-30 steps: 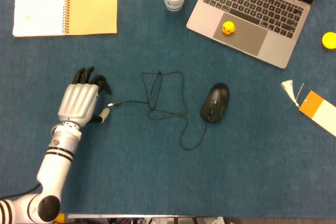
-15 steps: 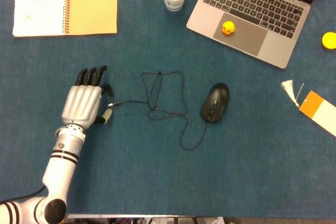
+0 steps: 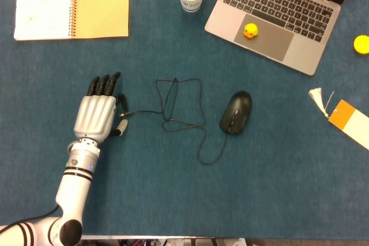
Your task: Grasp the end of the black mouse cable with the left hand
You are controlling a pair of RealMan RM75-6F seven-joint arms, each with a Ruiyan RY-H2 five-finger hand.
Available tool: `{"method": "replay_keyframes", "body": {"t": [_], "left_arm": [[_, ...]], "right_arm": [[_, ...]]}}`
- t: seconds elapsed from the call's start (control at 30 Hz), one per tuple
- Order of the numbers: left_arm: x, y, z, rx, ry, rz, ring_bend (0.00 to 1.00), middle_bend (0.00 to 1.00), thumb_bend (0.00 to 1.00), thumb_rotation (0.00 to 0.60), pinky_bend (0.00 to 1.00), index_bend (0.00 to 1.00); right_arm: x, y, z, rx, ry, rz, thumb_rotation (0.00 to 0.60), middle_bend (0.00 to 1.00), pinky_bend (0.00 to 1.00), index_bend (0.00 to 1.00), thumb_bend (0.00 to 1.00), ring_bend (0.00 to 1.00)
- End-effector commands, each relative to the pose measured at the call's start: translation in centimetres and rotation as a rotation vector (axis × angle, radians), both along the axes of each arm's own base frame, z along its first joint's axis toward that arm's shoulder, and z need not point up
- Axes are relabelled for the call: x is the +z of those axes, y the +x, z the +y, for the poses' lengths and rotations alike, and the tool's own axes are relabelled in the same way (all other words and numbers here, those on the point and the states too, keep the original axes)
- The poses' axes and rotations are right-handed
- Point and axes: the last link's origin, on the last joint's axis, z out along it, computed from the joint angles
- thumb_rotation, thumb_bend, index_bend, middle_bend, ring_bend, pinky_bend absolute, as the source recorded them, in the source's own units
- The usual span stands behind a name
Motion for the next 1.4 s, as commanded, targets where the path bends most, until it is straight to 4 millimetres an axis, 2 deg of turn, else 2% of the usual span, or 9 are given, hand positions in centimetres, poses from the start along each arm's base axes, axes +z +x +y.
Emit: {"method": "replay_keyframes", "body": {"t": [0.03, 0.77, 1.23, 1.4], "left_arm": [[-0.2, 0.0, 0.2, 0.002, 0.004, 0.0, 0.0, 0.04, 0.28, 0.6, 0.0, 0.5], [-0.6, 0.0, 0.8, 0.005, -0.056, 0.047, 0.0, 0.04, 0.29, 0.6, 0.0, 0.51], [-0.4, 0.1, 1.0, 0.002, -0.059, 0.045, 0.0, 0.07, 0.39, 0.6, 0.0, 0.57], [0.5, 0.6, 1.1, -0.016, -0.048, 0.034, 0.0, 0.07, 0.4, 0.6, 0.0, 0.58]], "right_arm": [[0.1, -0.1, 0.1, -0.001, -0.003, 0.001, 0.6, 0.45, 0.42, 0.61, 0.37, 0.35], [0.1, -0.6, 0.2, -0.02, -0.009, -0.002, 0.6, 0.45, 0.42, 0.61, 0.37, 0.36], [0.2, -0.7, 0.3, -0.025, -0.017, 0.0, 0.6, 0.45, 0.42, 0.61, 0.37, 0.35], [0.3, -0.6, 0.4, -0.023, -0.022, 0.0, 0.6, 0.45, 0.42, 0.61, 0.37, 0.35]]}}
